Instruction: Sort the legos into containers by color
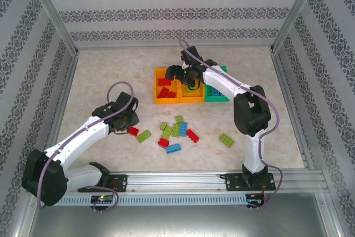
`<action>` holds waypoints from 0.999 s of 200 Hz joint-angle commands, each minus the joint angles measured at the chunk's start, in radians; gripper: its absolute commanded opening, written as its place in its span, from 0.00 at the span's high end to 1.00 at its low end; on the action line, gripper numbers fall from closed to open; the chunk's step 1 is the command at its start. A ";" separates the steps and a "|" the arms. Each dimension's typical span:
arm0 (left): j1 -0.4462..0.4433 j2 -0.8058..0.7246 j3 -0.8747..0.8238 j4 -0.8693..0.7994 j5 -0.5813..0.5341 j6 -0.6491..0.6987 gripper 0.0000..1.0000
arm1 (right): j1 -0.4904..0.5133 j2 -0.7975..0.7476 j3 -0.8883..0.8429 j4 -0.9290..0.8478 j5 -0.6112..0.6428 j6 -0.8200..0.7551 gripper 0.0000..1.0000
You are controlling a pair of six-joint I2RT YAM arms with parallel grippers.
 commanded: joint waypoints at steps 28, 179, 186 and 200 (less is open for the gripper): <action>0.009 0.228 0.280 0.097 0.068 0.221 0.70 | -0.033 -0.180 -0.159 -0.015 0.061 -0.052 0.15; 0.008 0.881 0.934 0.029 0.265 0.398 0.58 | 0.138 -0.548 -0.666 -0.085 0.219 -0.333 0.18; 0.009 0.878 0.929 0.029 0.259 0.394 0.54 | 0.152 -0.556 -0.682 -0.084 0.218 -0.336 0.18; 0.009 0.872 0.924 0.014 0.239 0.385 0.45 | 0.174 -0.564 -0.704 -0.085 0.209 -0.345 0.20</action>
